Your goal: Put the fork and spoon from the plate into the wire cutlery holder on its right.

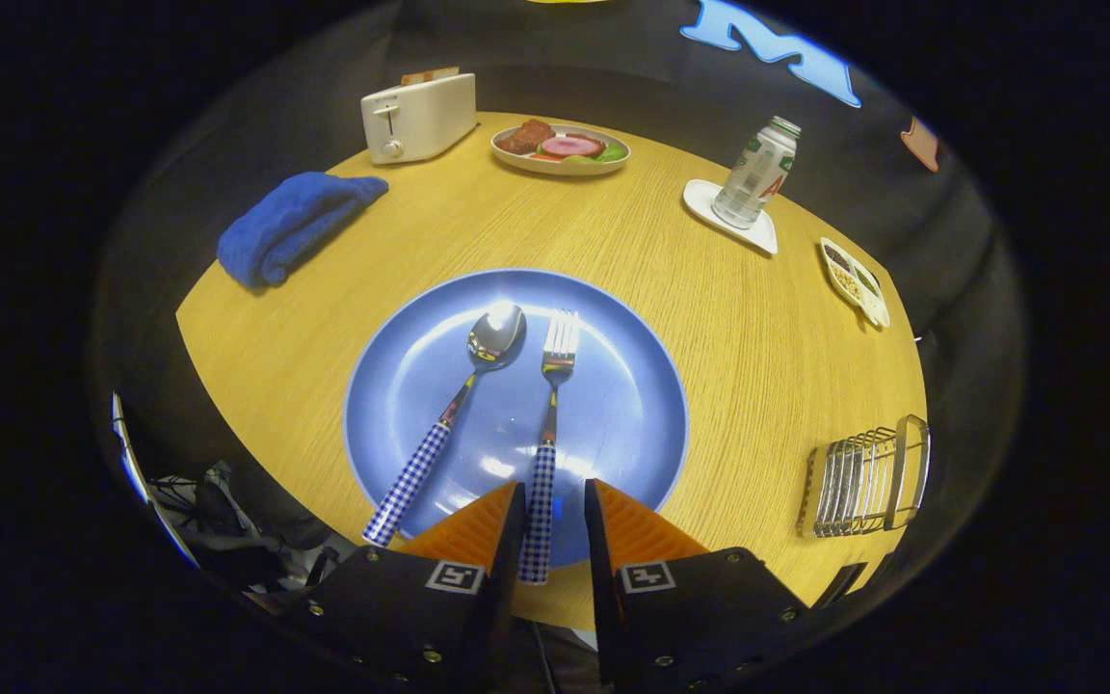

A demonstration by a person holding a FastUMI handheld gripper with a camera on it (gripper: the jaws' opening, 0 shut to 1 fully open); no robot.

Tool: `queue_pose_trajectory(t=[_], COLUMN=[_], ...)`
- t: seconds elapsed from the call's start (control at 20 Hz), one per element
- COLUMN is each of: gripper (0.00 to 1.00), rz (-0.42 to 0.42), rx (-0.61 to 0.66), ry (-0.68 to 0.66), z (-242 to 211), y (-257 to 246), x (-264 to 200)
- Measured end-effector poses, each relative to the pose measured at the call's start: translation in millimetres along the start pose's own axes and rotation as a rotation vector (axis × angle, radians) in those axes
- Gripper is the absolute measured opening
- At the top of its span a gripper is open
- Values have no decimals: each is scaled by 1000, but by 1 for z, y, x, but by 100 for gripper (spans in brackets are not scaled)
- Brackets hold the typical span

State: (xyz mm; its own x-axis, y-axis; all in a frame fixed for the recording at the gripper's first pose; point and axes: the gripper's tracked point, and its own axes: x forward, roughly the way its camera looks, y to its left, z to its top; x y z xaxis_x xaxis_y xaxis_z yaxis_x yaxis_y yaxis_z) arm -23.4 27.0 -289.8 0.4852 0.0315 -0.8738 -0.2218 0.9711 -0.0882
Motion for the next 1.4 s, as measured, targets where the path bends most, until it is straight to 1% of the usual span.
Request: queue_pose_trajectory(t=[0.15,0.25,0.3,0.5,0.55,0.7,0.8,1.1,1.25,1.4], gripper=[37,37,7,7,0,0,0,0,0,0], rz=[-4,26,24,20,22,31,22,-30,-61,-111], rx=[-12,-23,-29,-67,-60,-54,-72,-164,-136,-117], ry=[58,83,85,130,117,112,104,113,106,135], z=[-7,-10,-5,-4,1,4,10,17,17,7], y=[0,5,1,-2,-2,-4,-10,-47,-72,-101], x=[5,18,14,8,8,4,-6,-63,-90,-110])
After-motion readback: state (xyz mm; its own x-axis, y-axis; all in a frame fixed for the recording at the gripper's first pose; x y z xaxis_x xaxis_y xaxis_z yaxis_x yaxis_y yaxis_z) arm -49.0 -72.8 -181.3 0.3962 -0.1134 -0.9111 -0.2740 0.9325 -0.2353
